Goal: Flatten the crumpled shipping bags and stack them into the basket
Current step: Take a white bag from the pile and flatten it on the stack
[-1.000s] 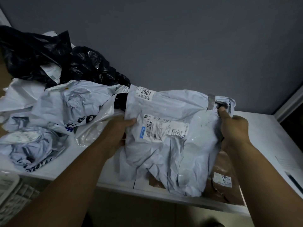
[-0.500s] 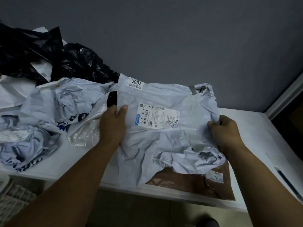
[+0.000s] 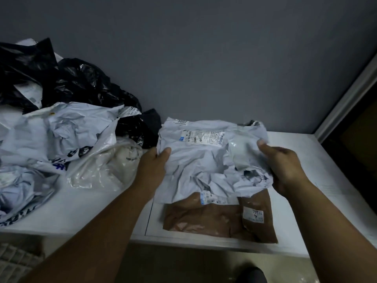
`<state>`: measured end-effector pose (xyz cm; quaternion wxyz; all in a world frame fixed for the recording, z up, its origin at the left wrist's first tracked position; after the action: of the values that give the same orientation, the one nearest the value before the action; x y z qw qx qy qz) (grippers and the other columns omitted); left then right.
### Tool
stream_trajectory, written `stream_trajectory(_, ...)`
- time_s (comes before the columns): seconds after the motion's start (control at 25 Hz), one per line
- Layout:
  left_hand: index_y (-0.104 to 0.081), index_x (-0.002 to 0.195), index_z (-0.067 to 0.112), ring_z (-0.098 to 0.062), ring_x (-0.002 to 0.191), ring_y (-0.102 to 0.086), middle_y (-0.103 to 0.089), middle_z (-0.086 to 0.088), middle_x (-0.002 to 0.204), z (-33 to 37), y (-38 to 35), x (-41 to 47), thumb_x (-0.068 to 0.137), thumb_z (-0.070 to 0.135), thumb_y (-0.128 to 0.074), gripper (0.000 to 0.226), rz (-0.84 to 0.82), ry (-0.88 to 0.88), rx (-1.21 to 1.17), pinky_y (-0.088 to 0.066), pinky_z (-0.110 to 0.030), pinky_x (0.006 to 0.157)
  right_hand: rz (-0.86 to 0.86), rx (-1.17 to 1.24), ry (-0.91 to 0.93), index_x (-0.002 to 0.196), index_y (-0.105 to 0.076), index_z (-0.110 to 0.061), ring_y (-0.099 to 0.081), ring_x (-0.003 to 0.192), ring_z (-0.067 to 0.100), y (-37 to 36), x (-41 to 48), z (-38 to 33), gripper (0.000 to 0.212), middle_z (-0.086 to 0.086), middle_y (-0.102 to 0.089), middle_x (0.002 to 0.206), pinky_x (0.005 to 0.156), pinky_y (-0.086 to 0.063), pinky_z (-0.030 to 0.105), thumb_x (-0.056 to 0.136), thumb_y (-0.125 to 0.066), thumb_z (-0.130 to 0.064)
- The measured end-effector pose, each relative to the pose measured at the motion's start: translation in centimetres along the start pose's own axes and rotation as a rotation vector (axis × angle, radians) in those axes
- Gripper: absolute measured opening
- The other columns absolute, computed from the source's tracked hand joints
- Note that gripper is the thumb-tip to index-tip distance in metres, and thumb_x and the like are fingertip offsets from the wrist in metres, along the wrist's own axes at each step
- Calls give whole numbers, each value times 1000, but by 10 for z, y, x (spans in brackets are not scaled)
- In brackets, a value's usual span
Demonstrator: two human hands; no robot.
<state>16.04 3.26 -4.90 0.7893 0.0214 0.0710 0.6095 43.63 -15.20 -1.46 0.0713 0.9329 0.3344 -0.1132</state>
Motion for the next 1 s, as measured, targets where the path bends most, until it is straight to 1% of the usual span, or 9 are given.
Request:
stream_trajectory(0.08, -67, 104, 15, -6, 87, -65, -70, 6, 97, 1, -8, -1, 97, 25, -61, 14, -2, -67, -19, -51, -21, 77, -138, 10, -118, 117, -62, 4, -75, 90, 37, -6, -6, 12, 54, 21, -74, 106, 87, -59, 50, 79, -84, -29)
stream_trajectory(0.16, -65, 100, 7, -7, 80, -63, -69, 1, 93, -7, -18, -1, 96, 22, -62, 15, -7, -73, 50, -49, -22, 73, -236, -150, -186, 127, -55, -10, -74, 92, 33, -8, -12, 23, 73, 11, -72, 112, 80, -61, 48, 70, -89, -39)
stream_trajectory(0.28, -65, 96, 5, 0, 70, -61, -68, 1, 86, -15, -33, -3, 95, 18, -63, 13, -19, -85, 91, -47, -17, 68, -279, -319, -153, 101, -52, -27, -68, 78, 15, -1, -17, 26, 40, -7, -64, 92, 54, -57, 26, 77, -85, -32)
stream_trajectory(0.36, -66, 98, 10, 6, 70, -62, -69, 5, 86, -17, -36, -6, 95, 20, -63, 11, -32, -91, 80, -47, -10, 64, -306, -352, -87, 101, -49, -26, -62, 78, 8, 3, -14, 29, 47, -12, -58, 92, 51, -52, 17, 75, -87, -18)
stream_trajectory(0.48, -65, 110, 13, -21, 97, -66, -70, -4, 102, -41, -38, -6, 97, 45, -54, 36, -49, 47, 181, -53, -32, 83, -247, -440, -62, 125, -41, -16, -60, 96, 18, 14, -7, 38, 77, -2, -52, 114, 77, -56, 27, 68, -91, -11)
stream_trajectory(0.56, -61, 117, 9, -31, 104, -61, -64, -11, 113, -60, -36, -11, 95, 63, -42, 61, -31, 180, 354, -48, -40, 93, -188, -361, -97, 120, -41, -14, -63, 97, 26, 22, -4, 44, 71, 6, -54, 114, 85, -59, 41, 69, -88, -2)
stream_trajectory(0.64, -59, 115, 6, -33, 106, -59, -62, -15, 116, -69, -38, -18, 96, 64, -34, 66, 2, 229, 449, -46, -41, 94, -160, -228, -135, 118, -42, -8, -69, 94, 33, 27, -2, 48, 62, 15, -59, 113, 84, -60, 47, 74, -83, 5)
stream_trajectory(0.8, -50, 117, 3, -38, 110, -57, -60, -24, 121, -70, -43, -32, 104, 47, -30, 49, 58, 174, 489, -46, -44, 94, -147, 9, -213, 131, -42, 8, -74, 90, 39, 26, -8, 58, 59, 28, -63, 117, 70, -63, 41, 81, -72, 15)
stream_trajectory(1.0, -54, 112, 4, -36, 105, -58, -60, -16, 110, -81, -43, -37, 101, 56, -31, 57, 63, 240, 427, -43, -36, 83, -115, 104, -241, 118, -52, 14, -74, 85, 42, 28, -10, 70, 35, 31, -69, 104, 69, -63, 47, 86, -63, 18)
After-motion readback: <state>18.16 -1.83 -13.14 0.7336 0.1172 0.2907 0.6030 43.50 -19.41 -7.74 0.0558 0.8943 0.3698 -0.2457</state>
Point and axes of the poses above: each hand's wrist, its own x-axis towards the middle knuckle, its own y-axis out of the back of the hand, z = x × y, the point moved 7 cm from there along x, towards the middle knuckle
